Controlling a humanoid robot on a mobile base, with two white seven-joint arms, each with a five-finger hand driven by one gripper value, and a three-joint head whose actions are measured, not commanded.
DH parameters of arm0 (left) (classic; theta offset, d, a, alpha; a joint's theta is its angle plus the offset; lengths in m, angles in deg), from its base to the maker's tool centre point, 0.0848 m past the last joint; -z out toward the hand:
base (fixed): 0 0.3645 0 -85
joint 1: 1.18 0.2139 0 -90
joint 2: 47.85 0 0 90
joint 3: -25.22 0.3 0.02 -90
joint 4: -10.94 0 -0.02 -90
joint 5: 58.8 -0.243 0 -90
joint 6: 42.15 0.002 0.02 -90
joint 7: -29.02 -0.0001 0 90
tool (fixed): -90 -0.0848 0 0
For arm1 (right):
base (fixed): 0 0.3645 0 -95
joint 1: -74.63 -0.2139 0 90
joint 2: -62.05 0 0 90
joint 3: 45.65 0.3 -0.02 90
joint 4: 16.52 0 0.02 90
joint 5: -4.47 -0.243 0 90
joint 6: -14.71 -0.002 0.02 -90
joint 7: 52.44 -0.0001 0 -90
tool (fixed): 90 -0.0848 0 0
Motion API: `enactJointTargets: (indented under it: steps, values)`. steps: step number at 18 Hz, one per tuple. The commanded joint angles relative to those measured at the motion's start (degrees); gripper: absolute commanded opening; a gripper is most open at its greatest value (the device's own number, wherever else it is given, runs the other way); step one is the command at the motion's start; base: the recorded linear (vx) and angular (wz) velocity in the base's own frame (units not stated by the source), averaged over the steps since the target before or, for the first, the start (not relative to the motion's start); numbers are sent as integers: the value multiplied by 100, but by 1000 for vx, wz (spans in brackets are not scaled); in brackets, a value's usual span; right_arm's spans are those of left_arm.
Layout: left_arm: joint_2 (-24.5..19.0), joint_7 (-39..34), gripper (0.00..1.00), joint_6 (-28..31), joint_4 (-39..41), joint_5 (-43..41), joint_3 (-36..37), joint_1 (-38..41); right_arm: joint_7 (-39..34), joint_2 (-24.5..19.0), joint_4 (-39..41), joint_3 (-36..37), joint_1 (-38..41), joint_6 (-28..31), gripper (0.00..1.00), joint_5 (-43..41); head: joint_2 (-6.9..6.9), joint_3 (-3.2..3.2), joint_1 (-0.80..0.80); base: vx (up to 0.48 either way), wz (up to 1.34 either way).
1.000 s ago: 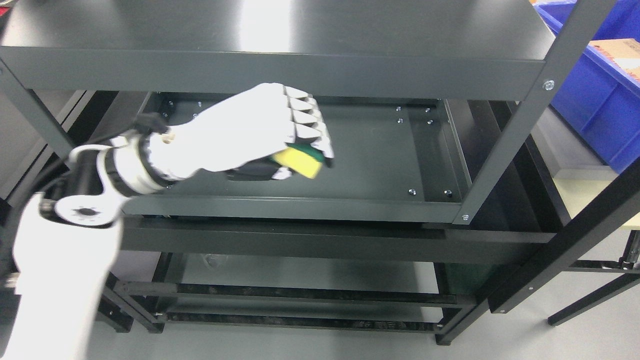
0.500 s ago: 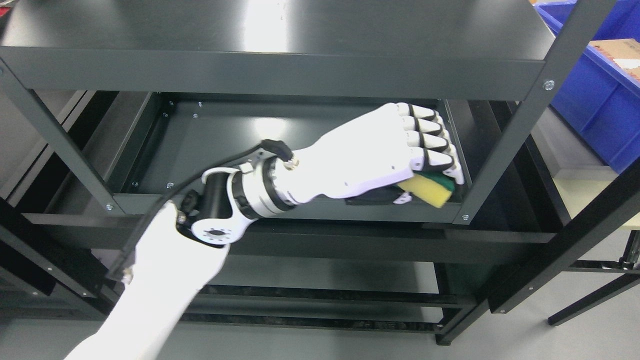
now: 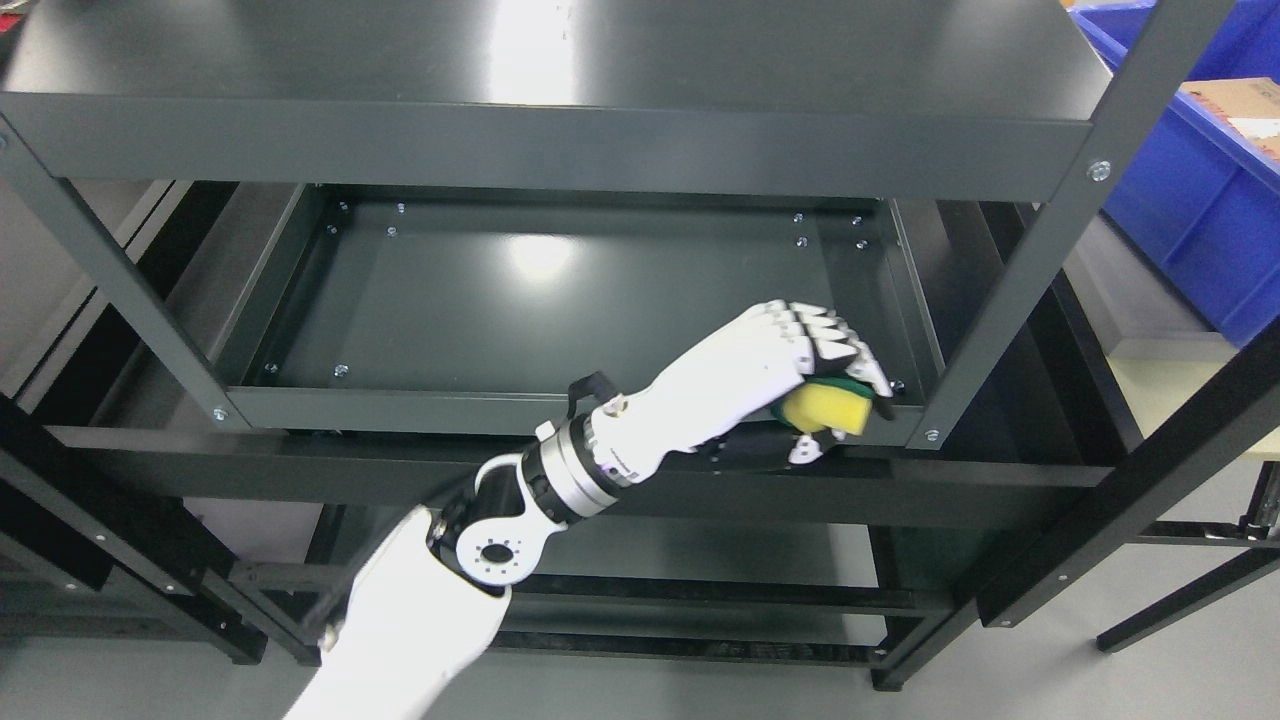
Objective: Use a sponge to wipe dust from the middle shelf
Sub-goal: 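Lift the sponge off the shelf and pull the left hand back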
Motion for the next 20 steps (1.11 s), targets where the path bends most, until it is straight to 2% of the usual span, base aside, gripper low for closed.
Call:
enactJointTargets:
  steps: [1,5,8,15,20]
  values:
    - [153,-42,0,1020,-535,1663,-2041,886,3,100,100,3,0,-5,100,0,0,0,0,0,0]
    - [153,-33,0,2234,-70,2350,-3037,1010,3,100,100,-6,0,-5,100,0,0,0,0,0,0]
    - [153,-33,0,2701,370,2606,-3135,1010,3,100,100,3,0,-5,100,0,0,0,0,0,0]
    - [153,-33,1,2571,941,2650,-3153,1818,3,100,100,3,0,-5,100,0,0,0,0,0,0]
    - [153,-33,1,2544,986,2650,-3136,1862,3,100,100,-6,0,-5,100,0,0,0,0,0,0]
